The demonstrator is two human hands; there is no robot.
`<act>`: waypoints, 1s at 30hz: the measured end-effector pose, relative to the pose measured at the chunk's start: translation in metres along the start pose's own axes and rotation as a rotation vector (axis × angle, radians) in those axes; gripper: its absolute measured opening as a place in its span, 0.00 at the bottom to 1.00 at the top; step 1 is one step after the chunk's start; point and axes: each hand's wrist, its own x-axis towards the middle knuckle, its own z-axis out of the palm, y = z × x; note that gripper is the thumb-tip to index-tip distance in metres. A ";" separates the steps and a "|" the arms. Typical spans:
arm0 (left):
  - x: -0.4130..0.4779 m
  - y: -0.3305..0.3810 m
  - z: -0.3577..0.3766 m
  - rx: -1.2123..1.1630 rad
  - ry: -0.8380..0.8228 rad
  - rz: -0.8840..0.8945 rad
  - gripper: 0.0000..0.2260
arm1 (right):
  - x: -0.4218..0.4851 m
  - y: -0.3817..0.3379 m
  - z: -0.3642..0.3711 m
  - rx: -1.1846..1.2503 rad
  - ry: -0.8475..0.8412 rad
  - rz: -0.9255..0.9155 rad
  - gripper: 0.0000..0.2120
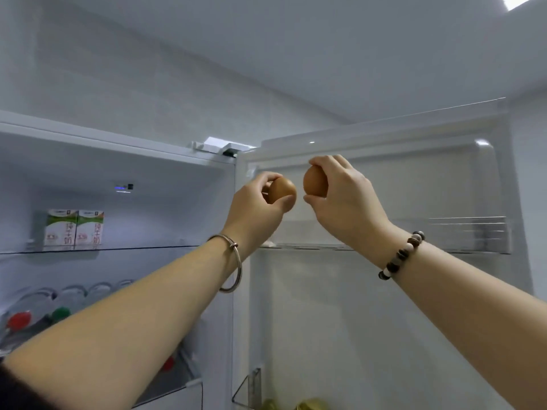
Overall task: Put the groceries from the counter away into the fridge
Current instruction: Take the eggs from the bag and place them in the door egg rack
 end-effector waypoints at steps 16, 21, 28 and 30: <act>0.091 -0.098 -0.002 0.000 -0.611 0.018 0.13 | 0.053 0.007 0.063 -0.136 -0.492 0.716 0.09; 0.104 -0.103 0.007 0.012 -0.833 0.082 0.09 | 0.055 0.014 0.067 -0.102 -0.580 0.878 0.02; 0.119 -0.105 0.019 0.132 -1.029 0.103 0.09 | 0.058 0.018 0.071 -0.110 -0.623 0.975 0.06; 0.120 -0.105 0.019 0.152 -1.034 0.115 0.09 | 0.058 0.017 0.071 -0.130 -0.611 0.953 0.05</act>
